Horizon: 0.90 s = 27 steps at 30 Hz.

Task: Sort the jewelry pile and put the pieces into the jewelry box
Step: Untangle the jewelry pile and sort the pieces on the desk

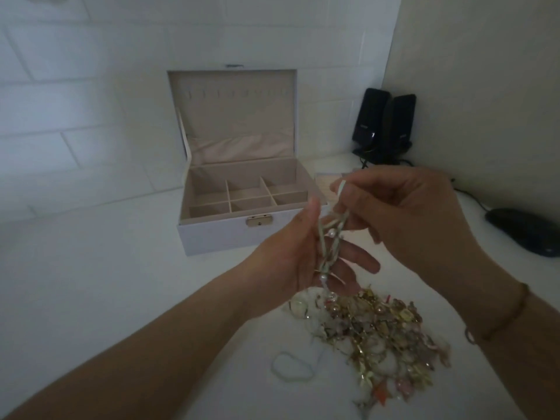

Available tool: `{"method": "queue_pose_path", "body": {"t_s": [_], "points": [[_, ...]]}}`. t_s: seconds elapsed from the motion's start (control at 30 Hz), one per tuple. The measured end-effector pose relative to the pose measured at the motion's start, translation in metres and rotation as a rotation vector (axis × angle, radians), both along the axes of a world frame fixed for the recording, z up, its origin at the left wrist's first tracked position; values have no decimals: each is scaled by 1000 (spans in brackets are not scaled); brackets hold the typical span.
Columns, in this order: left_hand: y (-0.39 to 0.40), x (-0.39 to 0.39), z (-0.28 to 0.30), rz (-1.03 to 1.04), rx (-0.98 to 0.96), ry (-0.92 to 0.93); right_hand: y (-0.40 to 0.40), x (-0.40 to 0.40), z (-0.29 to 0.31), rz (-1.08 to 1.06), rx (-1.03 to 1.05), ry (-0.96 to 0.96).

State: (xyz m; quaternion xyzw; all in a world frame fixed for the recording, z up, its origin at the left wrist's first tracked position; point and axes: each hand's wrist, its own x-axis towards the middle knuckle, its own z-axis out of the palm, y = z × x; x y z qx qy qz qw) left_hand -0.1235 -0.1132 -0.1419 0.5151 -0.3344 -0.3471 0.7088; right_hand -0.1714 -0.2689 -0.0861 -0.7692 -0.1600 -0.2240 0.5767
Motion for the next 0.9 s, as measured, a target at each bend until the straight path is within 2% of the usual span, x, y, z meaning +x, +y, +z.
{"method": "queue_pose_path", "body": {"t_s": [0.13,0.27,0.3,0.4,0.5,0.53,0.67,0.8,0.9], "points": [[15,9,-11,282,129,-121,-10,14,-22,-123,36,0],[24,20,-2,457,42,-54,-29,15,-27,-13,80,112],[27,23,0,493,10,-45,-32,14,-28,17,-1,138],[33,29,7,621,-74,-84,-25,9,-38,22,-413,177],[38,31,12,779,-173,-53,-4,-3,-45,19,-874,115],[41,33,14,809,-216,-42,0,-7,-46,36,-942,102],[49,37,18,843,-272,-57,6,-14,-49,124,-936,115],[54,42,19,769,-295,-17,5,-10,-56,156,-1007,97],[58,43,21,757,-228,-97,5,-9,-56,203,-1056,90]]}}
